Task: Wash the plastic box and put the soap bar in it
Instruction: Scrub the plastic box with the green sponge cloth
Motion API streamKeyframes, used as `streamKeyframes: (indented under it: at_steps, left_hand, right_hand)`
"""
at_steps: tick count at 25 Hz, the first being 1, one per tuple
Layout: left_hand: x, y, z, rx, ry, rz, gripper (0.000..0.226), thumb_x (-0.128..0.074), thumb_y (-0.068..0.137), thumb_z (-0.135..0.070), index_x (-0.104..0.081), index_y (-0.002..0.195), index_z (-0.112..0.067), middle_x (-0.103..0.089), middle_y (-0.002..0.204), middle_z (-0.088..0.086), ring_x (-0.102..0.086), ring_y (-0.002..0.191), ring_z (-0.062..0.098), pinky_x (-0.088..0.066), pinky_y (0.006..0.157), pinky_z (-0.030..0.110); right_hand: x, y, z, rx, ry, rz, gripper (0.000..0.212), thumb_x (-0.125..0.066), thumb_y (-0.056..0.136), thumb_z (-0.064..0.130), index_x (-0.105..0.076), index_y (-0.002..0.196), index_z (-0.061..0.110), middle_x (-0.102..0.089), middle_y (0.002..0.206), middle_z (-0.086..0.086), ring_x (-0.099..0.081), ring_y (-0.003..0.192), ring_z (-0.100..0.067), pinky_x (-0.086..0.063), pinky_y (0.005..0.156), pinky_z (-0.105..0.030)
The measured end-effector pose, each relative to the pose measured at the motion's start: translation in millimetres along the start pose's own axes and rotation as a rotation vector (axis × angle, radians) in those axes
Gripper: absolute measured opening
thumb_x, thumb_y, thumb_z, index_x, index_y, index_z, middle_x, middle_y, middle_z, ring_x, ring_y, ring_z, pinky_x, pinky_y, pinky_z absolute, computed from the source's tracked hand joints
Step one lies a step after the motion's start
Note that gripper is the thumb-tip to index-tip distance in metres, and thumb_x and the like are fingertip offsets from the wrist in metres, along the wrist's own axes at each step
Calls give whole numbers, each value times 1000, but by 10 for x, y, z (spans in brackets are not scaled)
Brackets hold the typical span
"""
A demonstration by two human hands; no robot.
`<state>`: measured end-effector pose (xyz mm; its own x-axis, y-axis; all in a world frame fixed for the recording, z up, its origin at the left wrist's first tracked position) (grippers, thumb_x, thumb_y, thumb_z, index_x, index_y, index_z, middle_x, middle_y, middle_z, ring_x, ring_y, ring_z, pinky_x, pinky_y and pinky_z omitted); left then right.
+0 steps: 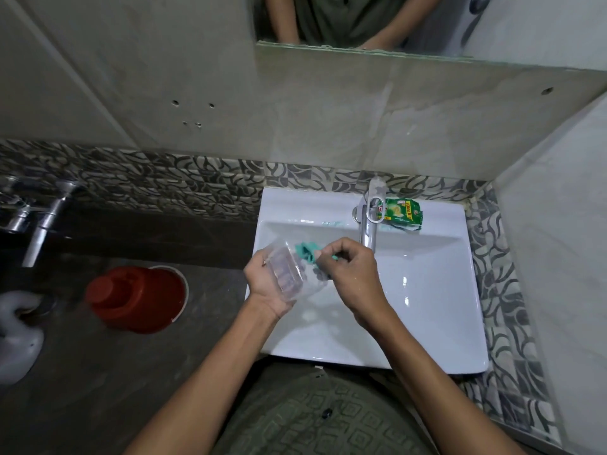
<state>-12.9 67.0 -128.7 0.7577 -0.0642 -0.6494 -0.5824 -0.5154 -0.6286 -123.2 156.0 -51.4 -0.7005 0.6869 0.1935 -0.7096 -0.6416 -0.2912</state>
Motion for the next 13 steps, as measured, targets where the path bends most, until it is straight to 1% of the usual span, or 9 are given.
streamKeyframes:
  at_steps: [1, 2, 3, 5, 7, 9, 10, 11, 13]
  left_hand:
    - [20, 14, -62, -17, -26, -20, 40, -49, 83, -36, -75, 72, -8, -67, 75, 15, -66, 62, 29, -55, 65, 32]
    - [51, 30, -121, -28, -57, -42, 33, -51, 82, -37, -69, 73, -10, -61, 78, 13, -61, 66, 29, -49, 69, 32]
    - [84, 44, -161, -36, -93, -55, 31, -51, 84, -38, -64, 73, -12, -56, 77, 10, -56, 67, 26, -44, 69, 31]
    - [92, 52, -180, -33, -143, -27, 44, -46, 94, -42, -60, 62, -16, -55, 63, 4, -56, 55, 21, -48, 59, 25]
    - [56, 52, -156, -22, -162, 10, 48, -46, 94, -41, -60, 55, -17, -55, 53, 0, -55, 45, 17, -48, 48, 20]
    - [40, 42, -122, 0, -133, 11, 41, -50, 90, -36, -66, 59, -14, -59, 57, 2, -56, 46, 17, -48, 47, 20]
    - [42, 52, -87, 33, -118, 6, 41, -49, 92, -34, -67, 62, -13, -60, 59, 3, -57, 46, 18, -48, 47, 21]
    - [41, 62, -46, 70, -101, 11, 41, -46, 96, -32, -66, 65, -14, -58, 58, 2, -55, 45, 18, -47, 47, 21]
    - [49, 89, 29, 105, 25, 12, 36, -44, 101, -28, -58, 70, -17, -52, 57, -1, -49, 43, 14, -40, 46, 23]
  right_hand:
    - [-15, -33, -56, -16, 20, 59, 16, -78, 76, 19, -66, 71, 9, -68, 68, 1, -67, 67, -21, -59, 75, -49]
    - [-27, -74, -135, -29, 21, 118, 17, -79, 72, 19, -66, 69, 8, -70, 70, 0, -68, 70, -25, -59, 76, -48]
    - [-31, -110, -225, -44, -6, 167, 18, -80, 69, 20, -67, 67, 8, -71, 72, 1, -70, 73, -27, -59, 77, -45]
    - [22, -144, -446, -104, -56, 190, 17, -83, 70, 15, -68, 67, 7, -72, 75, 1, -70, 77, -26, -59, 75, -42]
    - [203, -102, -644, -180, -50, 109, 16, -84, 72, 8, -69, 67, 7, -74, 78, -7, -71, 76, -27, -59, 64, -36]
    - [540, -21, -774, -216, -71, -31, 15, -84, 72, 5, -72, 67, 13, -75, 81, -9, -72, 79, -28, -57, 57, -28]
    - [771, 27, -795, -216, -99, -117, 16, -83, 72, 5, -73, 68, 17, -76, 81, -7, -73, 81, -28, -57, 57, -30]
    - [1024, 79, -787, -208, -135, -209, 17, -83, 71, 7, -75, 69, 22, -76, 80, -4, -73, 82, -28, -60, 61, -36]
    - [1522, 235, -708, -170, -229, -380, 18, -80, 70, 13, -75, 73, 31, -76, 80, 2, -74, 80, -25, -63, 75, -46]
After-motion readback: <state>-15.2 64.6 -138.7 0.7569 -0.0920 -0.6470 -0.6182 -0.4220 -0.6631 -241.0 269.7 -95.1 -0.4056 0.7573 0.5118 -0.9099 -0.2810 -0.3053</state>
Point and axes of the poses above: each hand's wrist, its own y-axis towards the middle knuckle, its own x-axis out of the back of the hand, z = x × y, the point moved 8 cm from there along y, towards the middle knuckle
